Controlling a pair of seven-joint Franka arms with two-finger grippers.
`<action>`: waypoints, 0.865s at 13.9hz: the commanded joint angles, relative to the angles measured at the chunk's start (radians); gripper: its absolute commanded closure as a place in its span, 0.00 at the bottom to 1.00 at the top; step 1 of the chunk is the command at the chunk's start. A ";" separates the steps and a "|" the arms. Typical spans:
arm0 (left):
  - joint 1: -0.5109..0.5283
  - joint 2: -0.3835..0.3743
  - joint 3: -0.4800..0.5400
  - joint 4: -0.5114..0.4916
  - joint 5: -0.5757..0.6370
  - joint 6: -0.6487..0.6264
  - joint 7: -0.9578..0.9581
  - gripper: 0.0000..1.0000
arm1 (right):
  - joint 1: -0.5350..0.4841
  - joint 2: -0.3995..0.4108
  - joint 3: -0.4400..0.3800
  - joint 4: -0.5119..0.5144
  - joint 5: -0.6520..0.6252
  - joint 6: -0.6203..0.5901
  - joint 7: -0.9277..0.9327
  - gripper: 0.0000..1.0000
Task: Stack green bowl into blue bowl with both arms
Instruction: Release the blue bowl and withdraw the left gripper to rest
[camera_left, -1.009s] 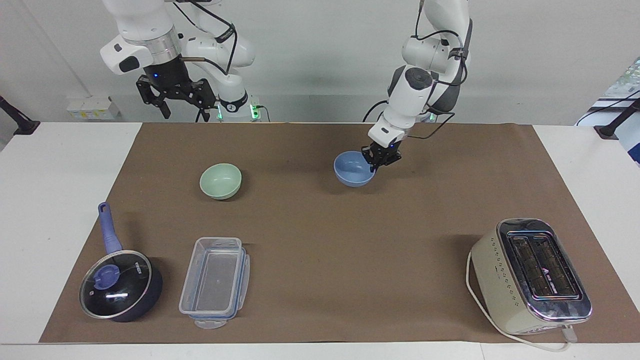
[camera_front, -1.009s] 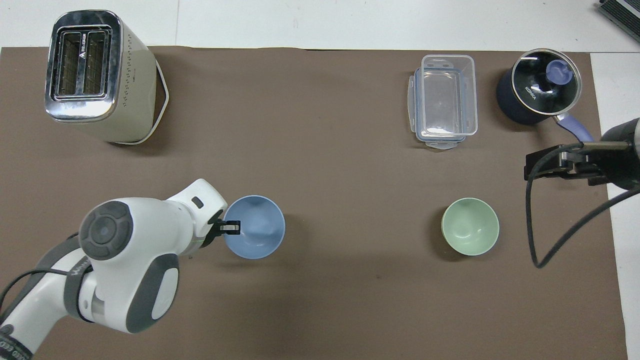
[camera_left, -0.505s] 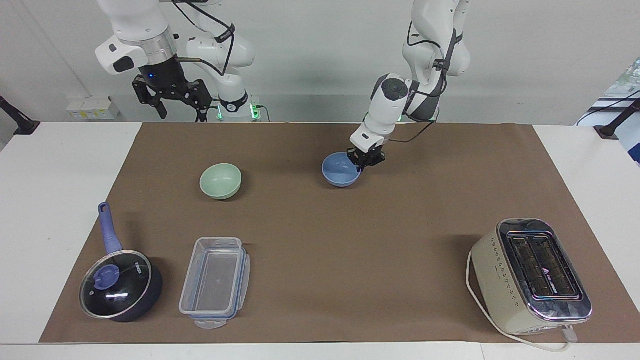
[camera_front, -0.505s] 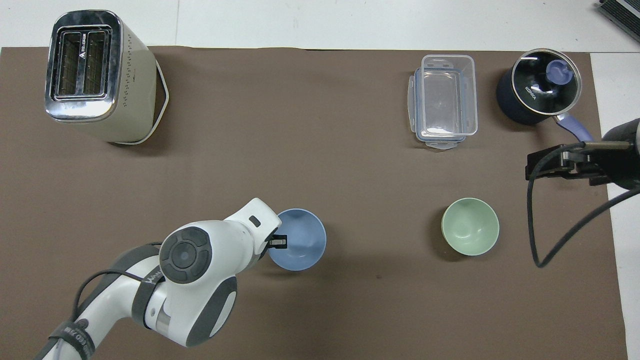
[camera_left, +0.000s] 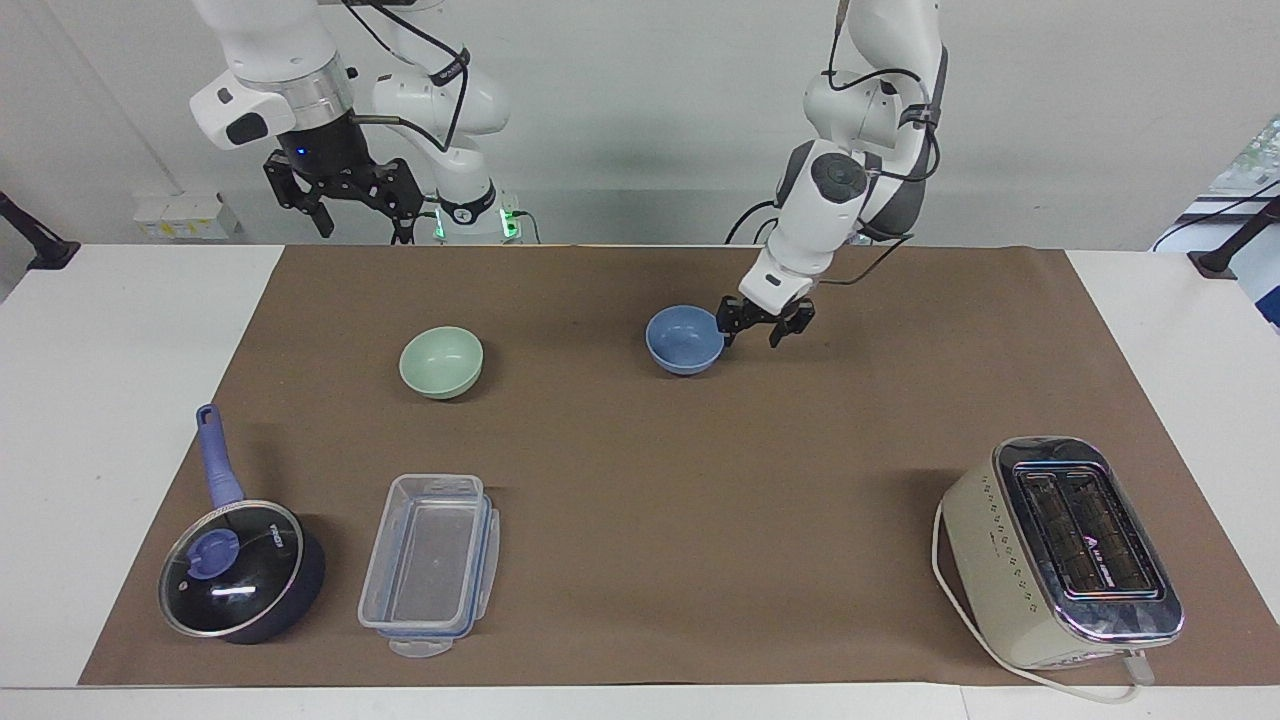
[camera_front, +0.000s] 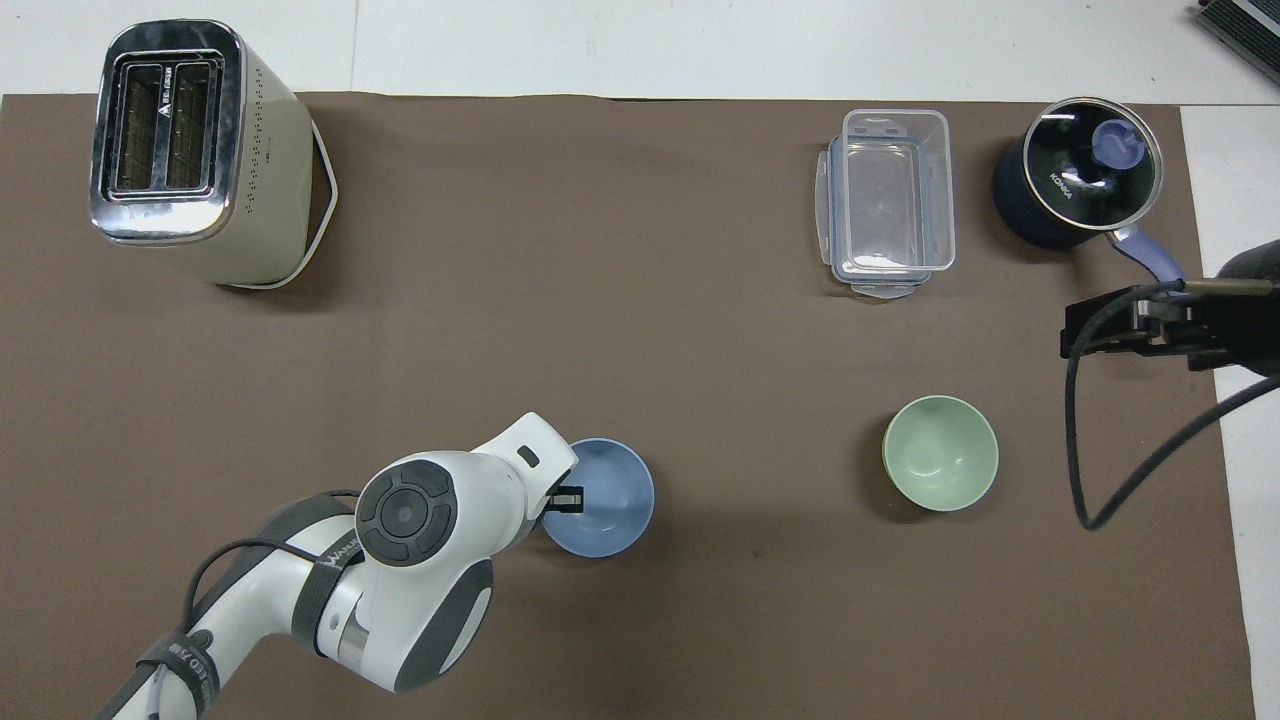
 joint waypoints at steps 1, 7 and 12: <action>0.103 -0.008 -0.006 0.050 -0.001 -0.055 0.018 0.00 | -0.013 -0.011 0.002 -0.013 0.022 -0.004 -0.021 0.00; 0.335 -0.003 -0.004 0.220 0.041 -0.220 0.264 0.00 | -0.052 -0.078 0.000 -0.162 0.022 0.118 -0.090 0.00; 0.415 -0.002 -0.004 0.404 0.189 -0.446 0.425 0.00 | -0.096 -0.104 0.002 -0.344 0.024 0.268 -0.182 0.00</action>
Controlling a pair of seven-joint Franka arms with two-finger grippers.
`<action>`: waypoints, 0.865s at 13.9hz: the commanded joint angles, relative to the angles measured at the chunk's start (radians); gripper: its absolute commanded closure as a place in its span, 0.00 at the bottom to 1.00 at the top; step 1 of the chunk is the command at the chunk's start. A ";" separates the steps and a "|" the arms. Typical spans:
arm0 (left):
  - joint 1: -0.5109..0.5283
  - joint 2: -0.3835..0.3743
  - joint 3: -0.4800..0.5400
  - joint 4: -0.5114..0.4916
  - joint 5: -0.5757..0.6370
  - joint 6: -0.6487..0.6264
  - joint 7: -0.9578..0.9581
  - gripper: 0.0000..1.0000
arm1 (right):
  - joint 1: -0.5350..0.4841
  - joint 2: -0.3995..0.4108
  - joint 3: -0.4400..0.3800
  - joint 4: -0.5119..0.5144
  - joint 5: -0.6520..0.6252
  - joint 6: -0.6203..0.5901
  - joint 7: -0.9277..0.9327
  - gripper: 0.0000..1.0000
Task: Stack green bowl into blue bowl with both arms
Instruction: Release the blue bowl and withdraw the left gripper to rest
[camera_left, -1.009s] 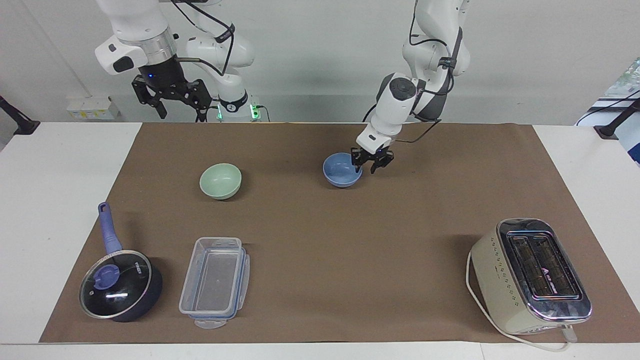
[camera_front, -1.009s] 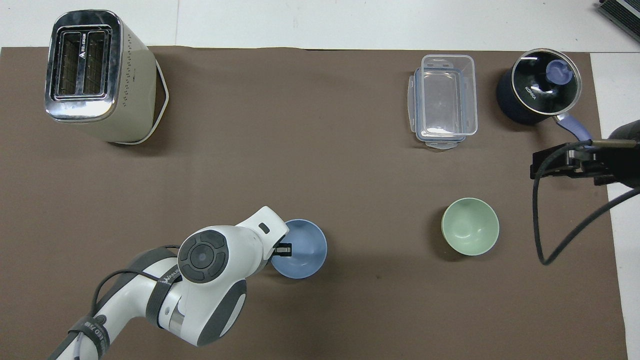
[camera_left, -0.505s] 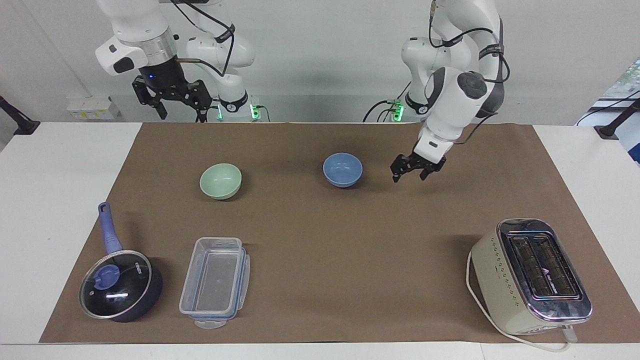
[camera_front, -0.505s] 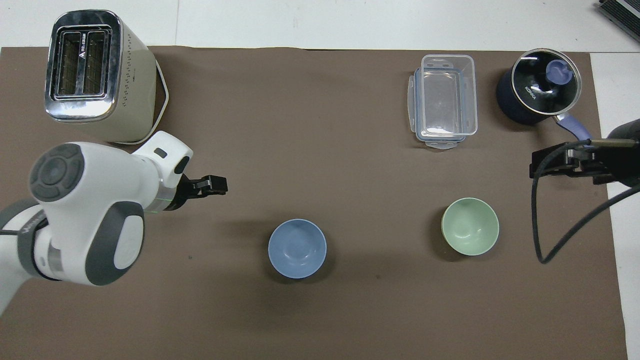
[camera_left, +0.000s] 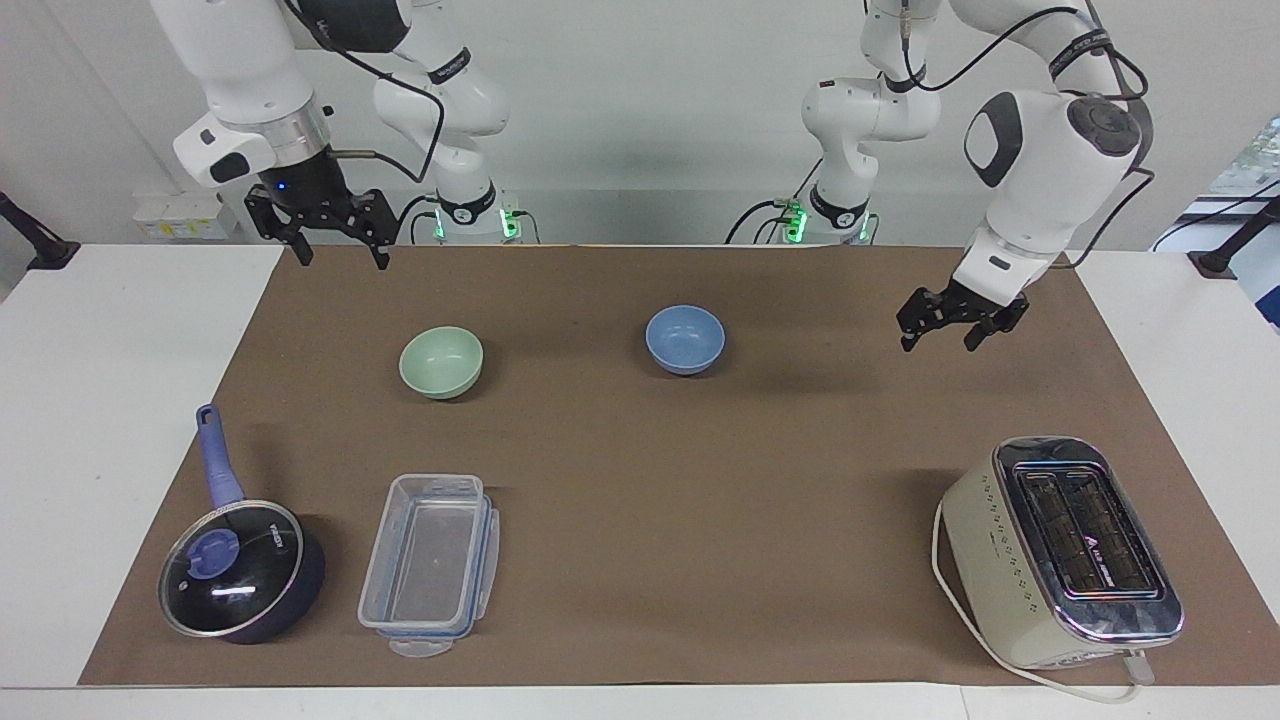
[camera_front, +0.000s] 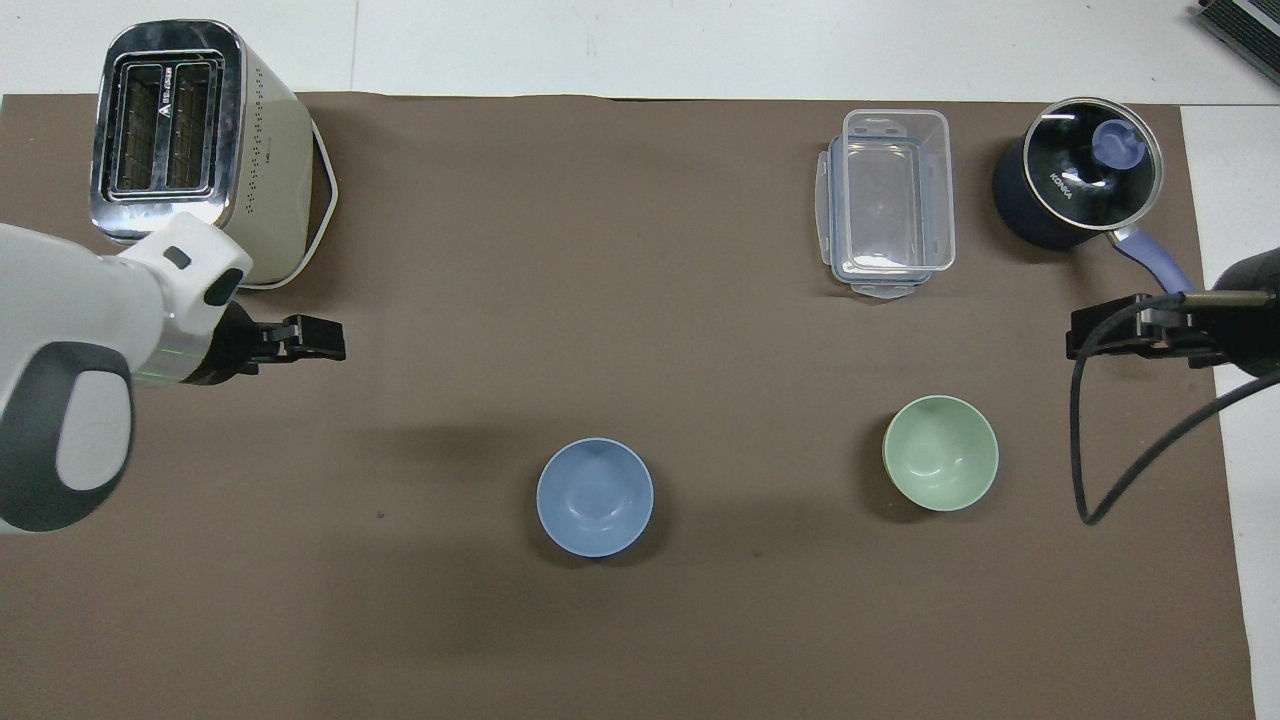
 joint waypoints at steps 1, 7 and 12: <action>0.034 0.006 -0.014 0.123 0.060 -0.139 0.056 0.00 | -0.013 -0.055 0.003 -0.154 0.022 0.105 -0.039 0.00; 0.032 0.030 -0.012 0.266 0.096 -0.276 0.055 0.00 | -0.063 -0.052 0.002 -0.403 0.022 0.345 -0.171 0.00; 0.032 0.029 -0.012 0.263 0.096 -0.277 0.050 0.00 | -0.088 -0.049 0.002 -0.596 0.025 0.510 -0.234 0.00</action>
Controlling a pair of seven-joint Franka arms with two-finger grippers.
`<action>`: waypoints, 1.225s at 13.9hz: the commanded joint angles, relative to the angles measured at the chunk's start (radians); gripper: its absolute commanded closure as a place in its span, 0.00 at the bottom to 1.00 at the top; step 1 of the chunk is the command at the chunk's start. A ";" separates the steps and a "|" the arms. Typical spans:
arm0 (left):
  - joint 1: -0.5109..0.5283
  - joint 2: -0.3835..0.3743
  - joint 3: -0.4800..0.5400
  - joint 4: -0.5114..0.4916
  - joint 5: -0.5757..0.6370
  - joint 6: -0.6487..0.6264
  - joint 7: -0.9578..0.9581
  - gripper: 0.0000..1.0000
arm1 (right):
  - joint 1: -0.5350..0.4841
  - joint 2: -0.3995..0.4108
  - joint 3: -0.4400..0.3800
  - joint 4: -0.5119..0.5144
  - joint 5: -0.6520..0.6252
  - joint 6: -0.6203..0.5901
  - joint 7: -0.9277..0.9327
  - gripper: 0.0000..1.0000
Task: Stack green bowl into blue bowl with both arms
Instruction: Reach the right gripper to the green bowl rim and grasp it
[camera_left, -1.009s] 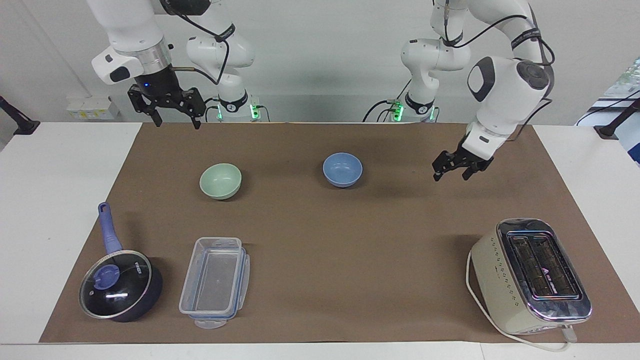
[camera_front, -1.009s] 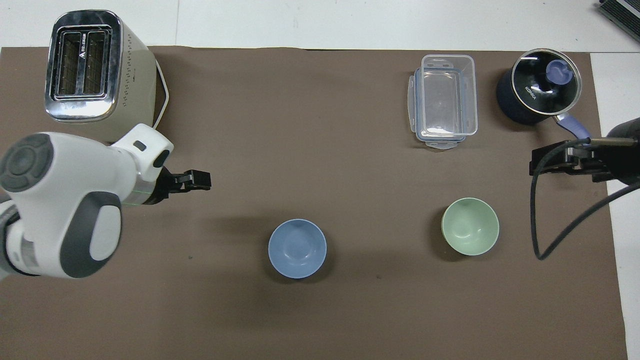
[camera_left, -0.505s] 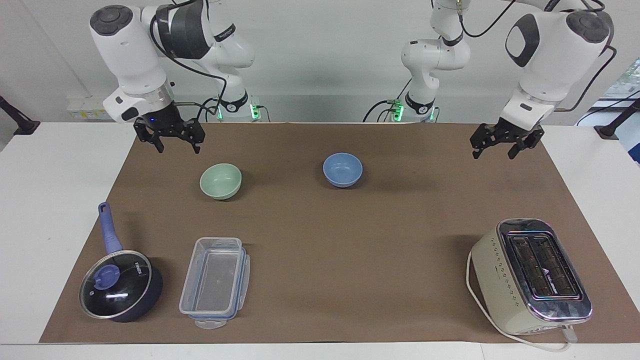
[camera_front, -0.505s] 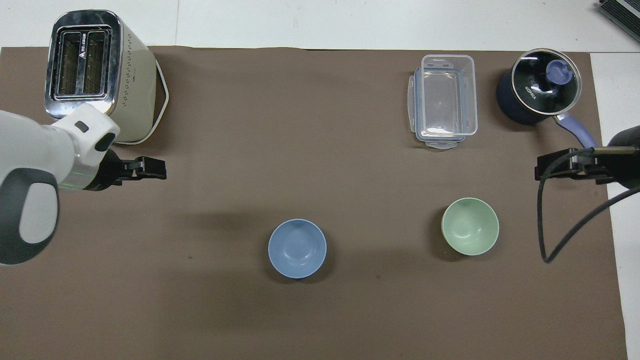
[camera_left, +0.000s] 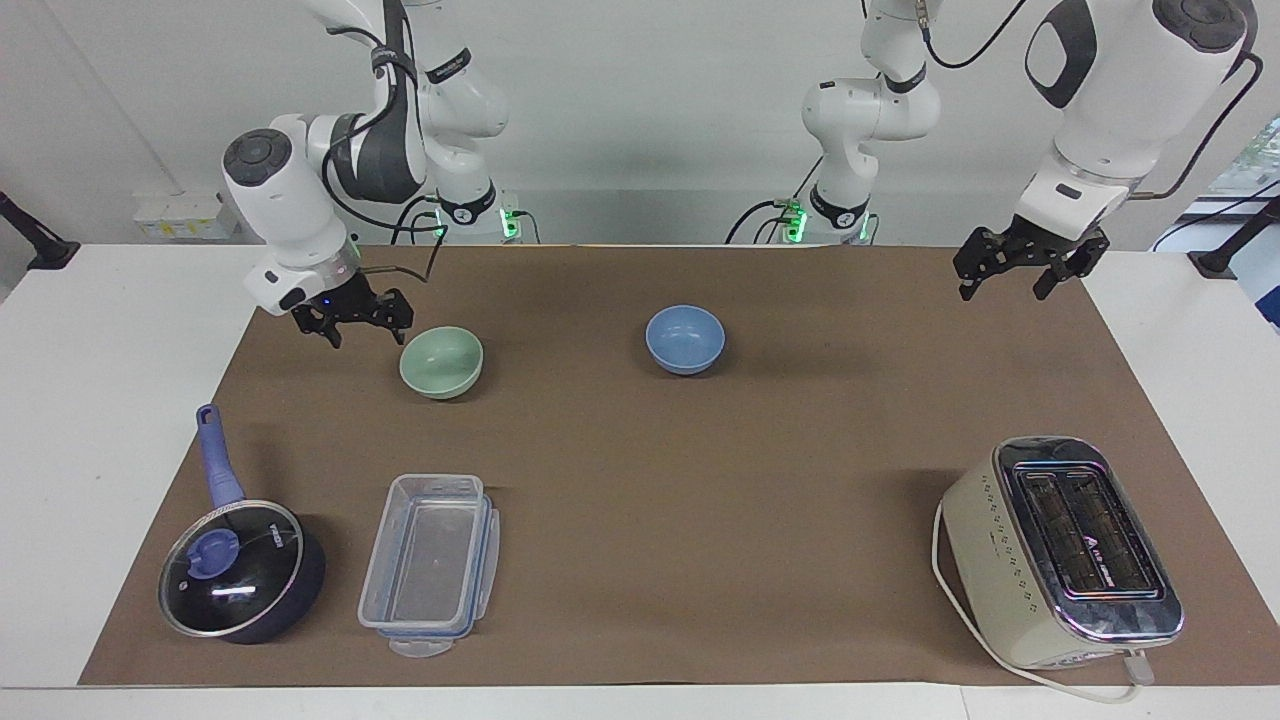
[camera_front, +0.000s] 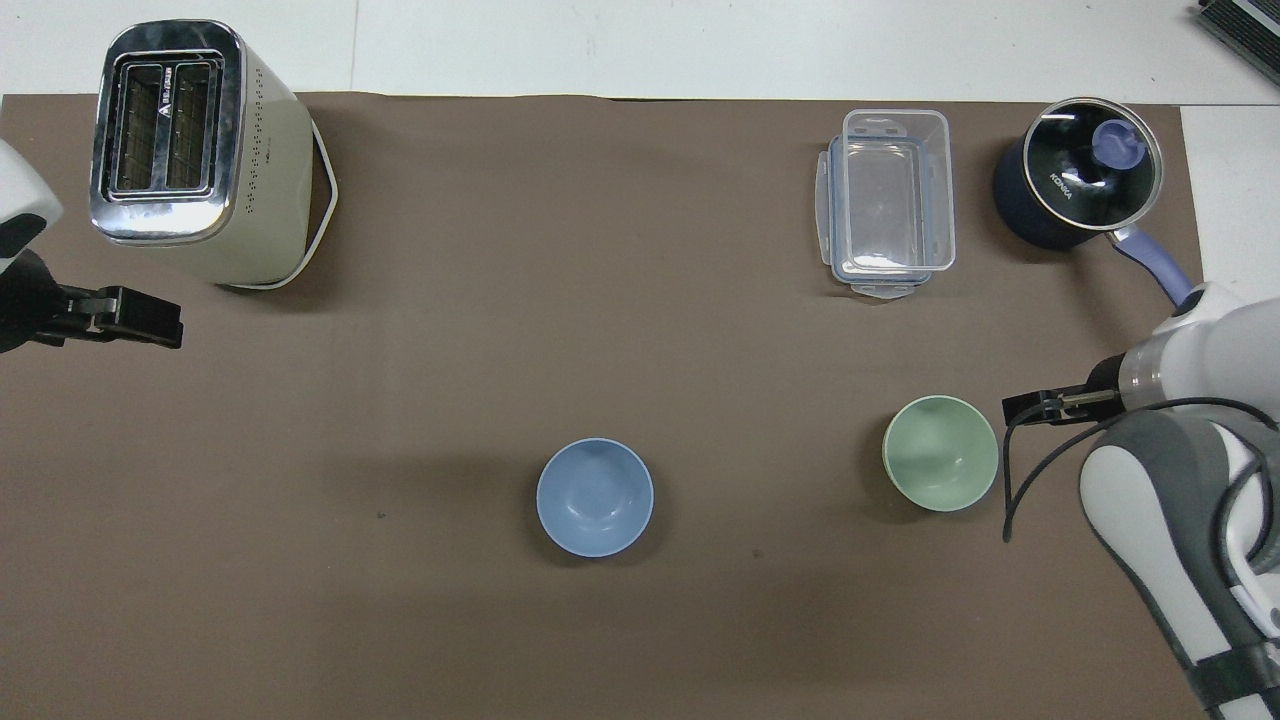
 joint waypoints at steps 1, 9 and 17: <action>0.012 0.012 -0.010 0.028 0.018 -0.029 0.004 0.00 | -0.010 -0.031 0.004 -0.087 0.025 0.066 -0.035 0.00; 0.012 0.012 -0.010 0.028 0.018 -0.029 0.004 0.00 | -0.016 0.122 0.006 -0.111 0.029 0.169 -0.027 0.00; 0.011 0.012 -0.010 0.028 0.018 -0.029 0.004 0.00 | -0.010 0.124 0.007 -0.135 0.127 0.164 -0.081 0.80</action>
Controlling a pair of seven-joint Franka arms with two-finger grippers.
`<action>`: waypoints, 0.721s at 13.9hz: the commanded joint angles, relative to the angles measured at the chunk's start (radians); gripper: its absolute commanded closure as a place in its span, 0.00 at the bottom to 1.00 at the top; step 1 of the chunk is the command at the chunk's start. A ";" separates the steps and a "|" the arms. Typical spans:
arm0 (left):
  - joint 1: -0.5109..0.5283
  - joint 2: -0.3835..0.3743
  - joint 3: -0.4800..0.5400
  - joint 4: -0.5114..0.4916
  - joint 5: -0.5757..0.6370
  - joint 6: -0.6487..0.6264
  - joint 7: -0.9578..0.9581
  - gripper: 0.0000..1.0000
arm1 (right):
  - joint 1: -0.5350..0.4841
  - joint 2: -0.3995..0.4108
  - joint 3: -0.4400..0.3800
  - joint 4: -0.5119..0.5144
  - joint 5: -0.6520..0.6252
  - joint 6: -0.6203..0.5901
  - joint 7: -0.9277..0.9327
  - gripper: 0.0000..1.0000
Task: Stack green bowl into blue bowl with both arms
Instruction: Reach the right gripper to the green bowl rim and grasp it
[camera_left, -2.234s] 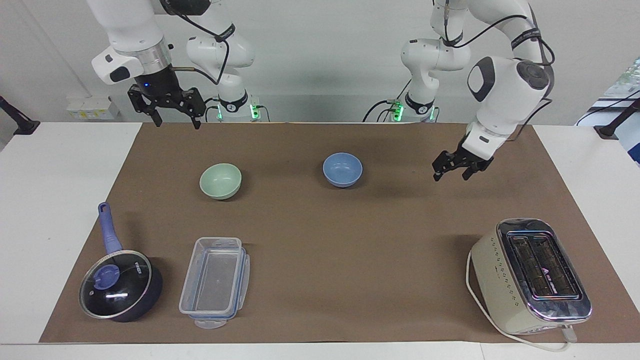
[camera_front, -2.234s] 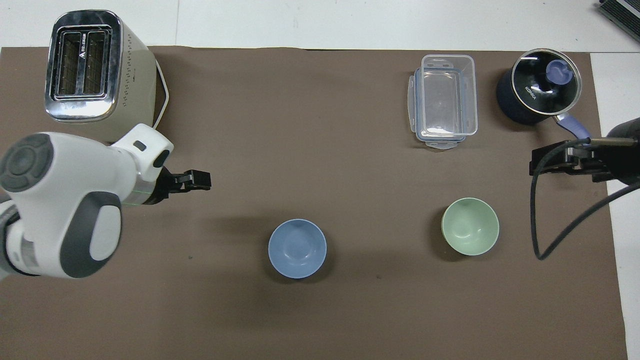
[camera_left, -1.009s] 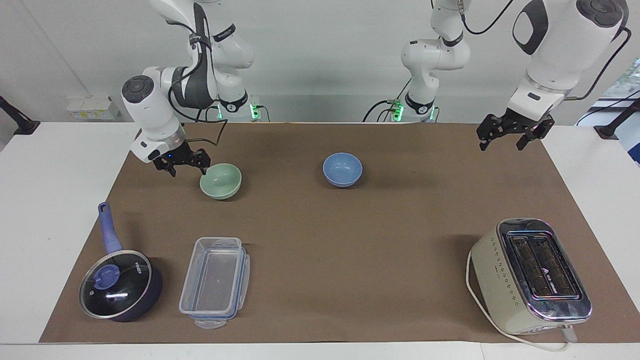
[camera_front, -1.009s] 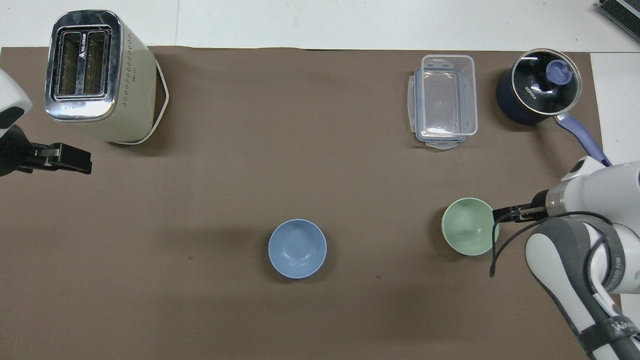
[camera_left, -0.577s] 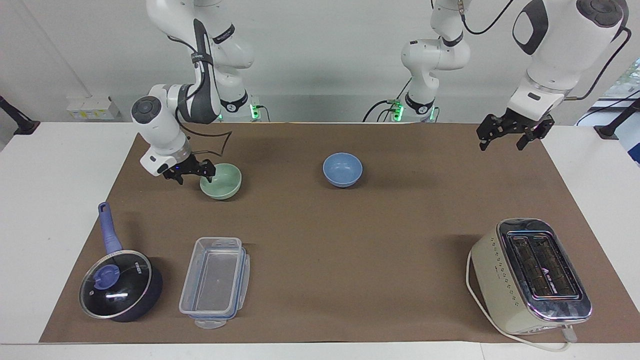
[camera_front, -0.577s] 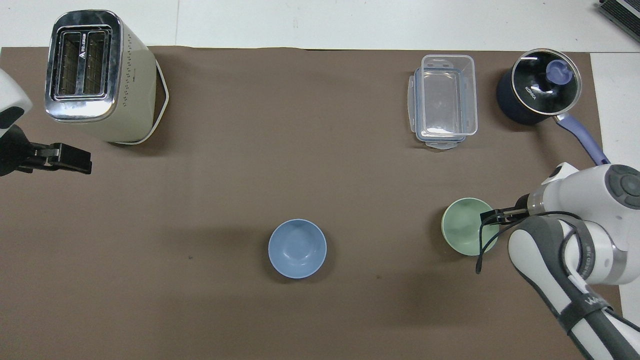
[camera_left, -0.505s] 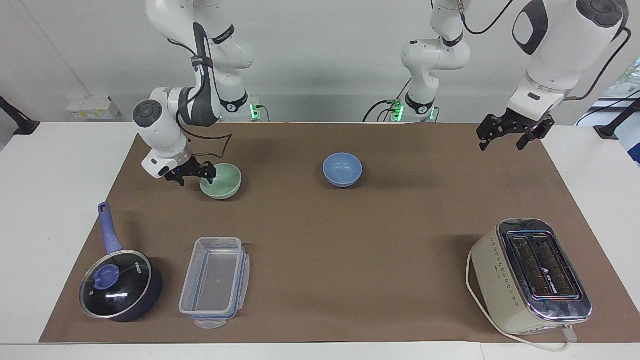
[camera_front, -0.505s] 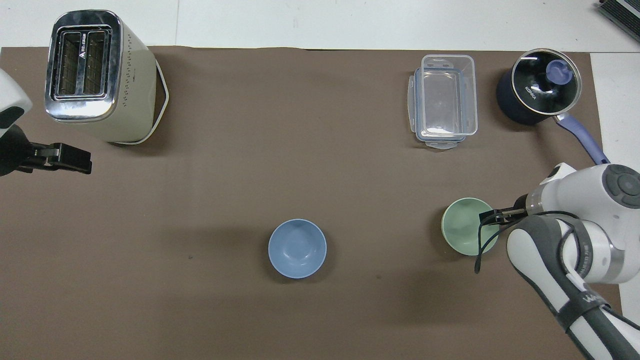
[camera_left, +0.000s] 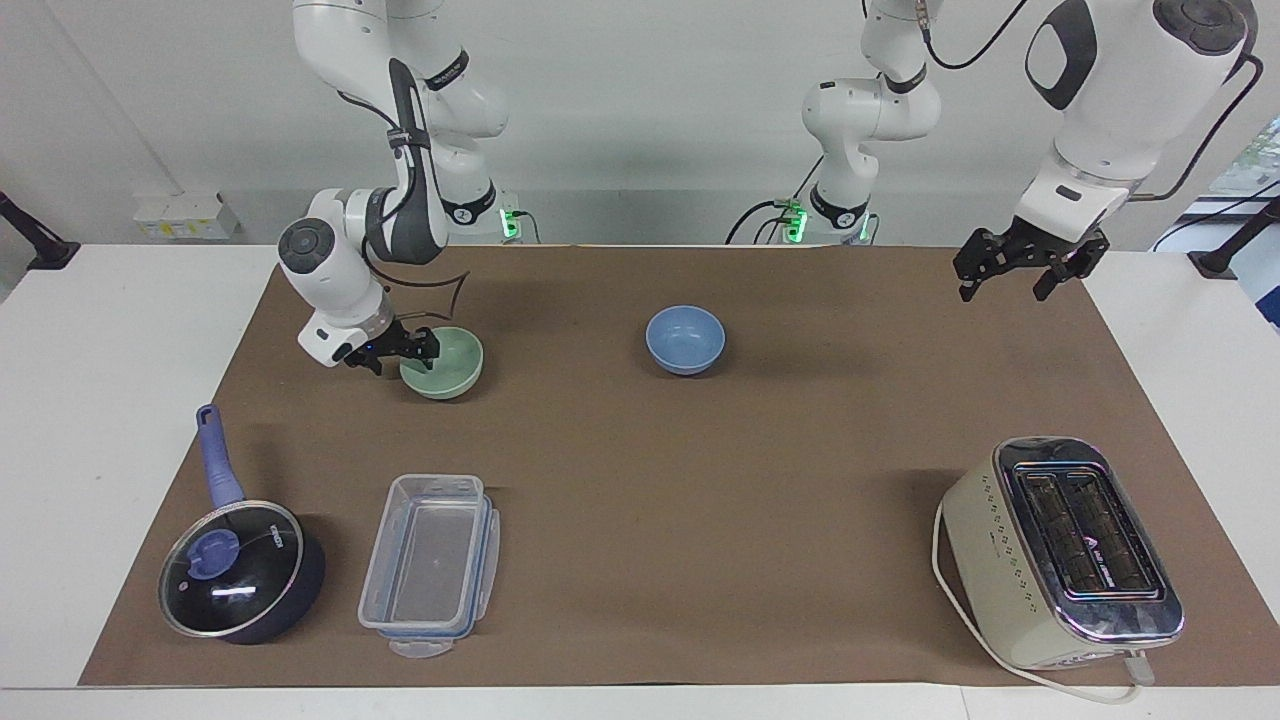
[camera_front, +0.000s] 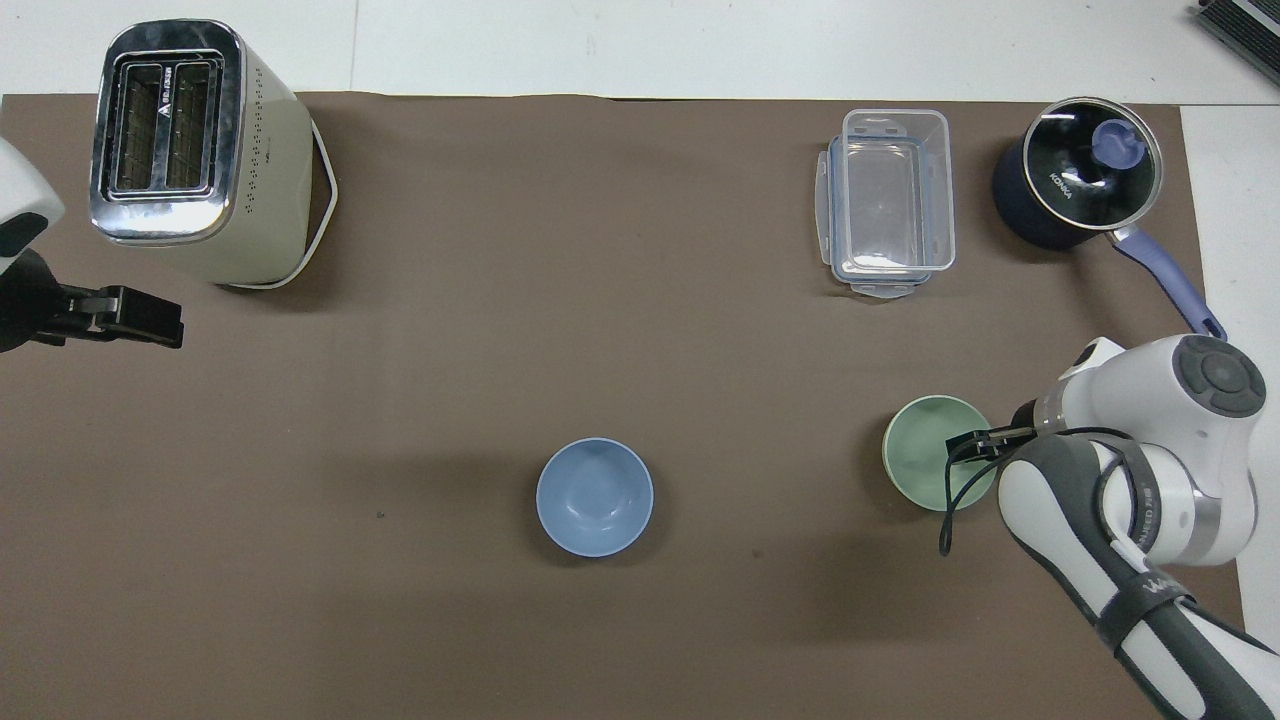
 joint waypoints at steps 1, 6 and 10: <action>0.011 0.012 -0.010 0.028 0.018 -0.028 0.004 0.00 | -0.011 -0.013 0.005 -0.010 0.102 0.008 -0.040 0.94; 0.011 0.012 -0.010 0.028 0.018 -0.028 0.004 0.00 | -0.006 -0.019 0.005 0.089 0.140 -0.150 -0.028 1.00; 0.012 0.012 -0.010 0.028 0.018 -0.028 0.004 0.00 | 0.037 -0.095 0.021 0.128 0.156 -0.284 -0.022 1.00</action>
